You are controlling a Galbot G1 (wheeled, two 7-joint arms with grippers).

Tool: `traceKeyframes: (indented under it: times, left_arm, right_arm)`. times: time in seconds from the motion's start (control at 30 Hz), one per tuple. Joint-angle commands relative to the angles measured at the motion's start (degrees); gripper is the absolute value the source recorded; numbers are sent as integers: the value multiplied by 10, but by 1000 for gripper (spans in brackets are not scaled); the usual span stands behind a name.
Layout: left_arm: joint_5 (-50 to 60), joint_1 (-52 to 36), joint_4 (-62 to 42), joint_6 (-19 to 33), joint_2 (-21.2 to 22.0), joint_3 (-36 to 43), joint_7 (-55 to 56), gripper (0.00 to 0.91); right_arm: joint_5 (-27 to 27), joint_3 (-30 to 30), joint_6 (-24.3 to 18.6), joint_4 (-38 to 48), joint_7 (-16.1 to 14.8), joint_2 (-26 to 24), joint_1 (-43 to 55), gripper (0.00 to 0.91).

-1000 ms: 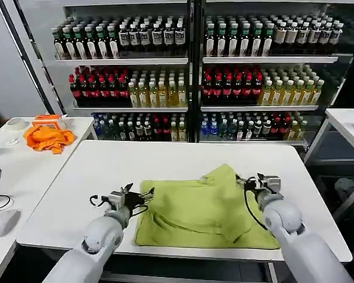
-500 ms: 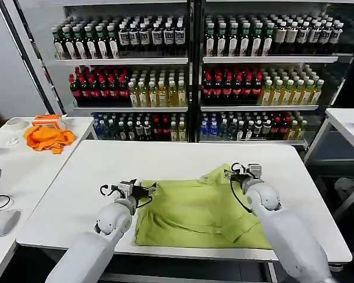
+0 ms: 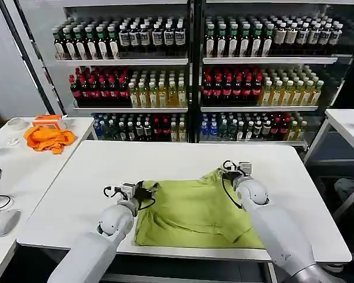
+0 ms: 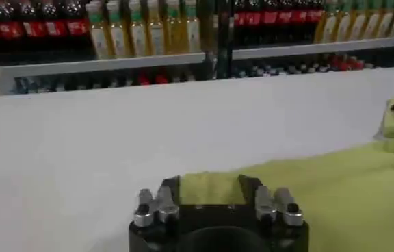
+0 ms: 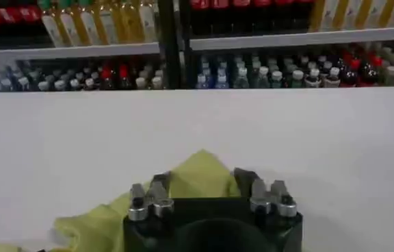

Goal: Fold and organize the clothes.

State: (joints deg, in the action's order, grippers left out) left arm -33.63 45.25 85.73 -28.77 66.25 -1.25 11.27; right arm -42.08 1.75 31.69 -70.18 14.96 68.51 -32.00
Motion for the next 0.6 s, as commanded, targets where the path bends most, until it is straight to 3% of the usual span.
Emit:
traceKeyframes:
  times: [0.03, 0.3, 0.6]
  left_arm:
    - [-3, 1, -3, 3, 0, 2, -10, 10]
    - [-19, 12, 12, 23, -6, -9, -11, 10]
    - [-52, 29, 67, 58, -23, -31, -13, 10]
  right_arm:
    - [-3, -8, 1, 20, -4, 9, 5, 0]
    - [-2, 0, -7, -11, -2, 5, -11, 0]
    - [12, 25, -28, -110, 2, -24, -49, 0]
